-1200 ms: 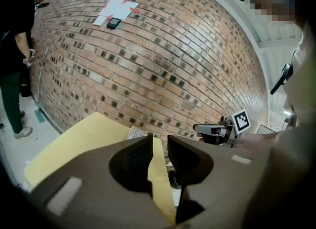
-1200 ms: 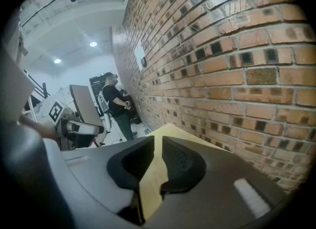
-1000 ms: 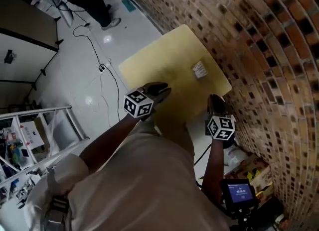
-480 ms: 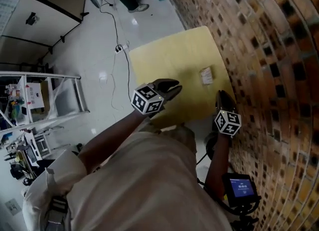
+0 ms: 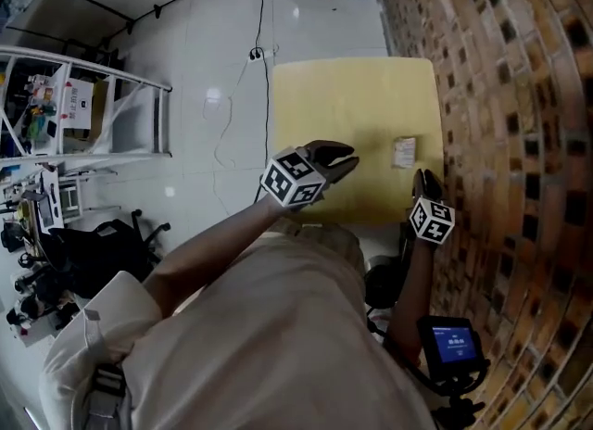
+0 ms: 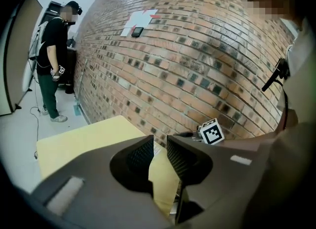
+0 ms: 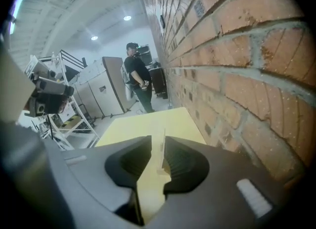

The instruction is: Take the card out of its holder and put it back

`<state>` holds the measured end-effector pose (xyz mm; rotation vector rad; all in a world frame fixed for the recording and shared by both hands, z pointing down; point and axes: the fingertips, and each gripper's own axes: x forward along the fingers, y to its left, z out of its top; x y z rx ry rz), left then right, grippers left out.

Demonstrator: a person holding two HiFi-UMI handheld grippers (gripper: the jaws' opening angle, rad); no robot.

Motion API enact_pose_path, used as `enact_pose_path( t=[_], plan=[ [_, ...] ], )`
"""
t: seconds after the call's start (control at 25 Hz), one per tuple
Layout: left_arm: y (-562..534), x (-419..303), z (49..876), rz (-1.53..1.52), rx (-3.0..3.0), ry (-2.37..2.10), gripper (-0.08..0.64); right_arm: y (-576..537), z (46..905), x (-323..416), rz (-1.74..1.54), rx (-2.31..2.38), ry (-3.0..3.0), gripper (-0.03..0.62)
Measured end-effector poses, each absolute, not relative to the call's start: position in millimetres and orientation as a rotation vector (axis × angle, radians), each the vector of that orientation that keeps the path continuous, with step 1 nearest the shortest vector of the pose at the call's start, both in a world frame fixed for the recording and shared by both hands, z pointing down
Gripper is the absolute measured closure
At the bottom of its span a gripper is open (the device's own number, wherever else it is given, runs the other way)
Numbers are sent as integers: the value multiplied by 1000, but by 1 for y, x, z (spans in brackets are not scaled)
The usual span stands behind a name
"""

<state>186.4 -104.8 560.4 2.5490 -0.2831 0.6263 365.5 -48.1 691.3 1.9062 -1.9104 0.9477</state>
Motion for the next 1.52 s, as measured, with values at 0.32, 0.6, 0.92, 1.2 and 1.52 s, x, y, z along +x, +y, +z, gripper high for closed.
enact_pose_path(
  t=[0.32, 0.6, 0.92, 1.2, 1.52],
  plan=[
    [-116, 179, 562, 636, 2544, -332, 457, -64, 732, 354, 986, 1806, -1884, 512],
    [-125, 166, 569, 656, 2532, -351, 457, -71, 758, 354, 1023, 1829, -1825, 512],
    [-134, 159, 569, 679, 2528, -363, 460, -72, 769, 351, 1053, 1853, -1788, 524],
    [-133, 156, 566, 690, 2539, -365, 460, -72, 770, 356, 1049, 1903, -1776, 571],
    [-130, 151, 564, 688, 2543, -389, 460, -73, 769, 357, 1074, 1933, -1784, 575]
  ],
)
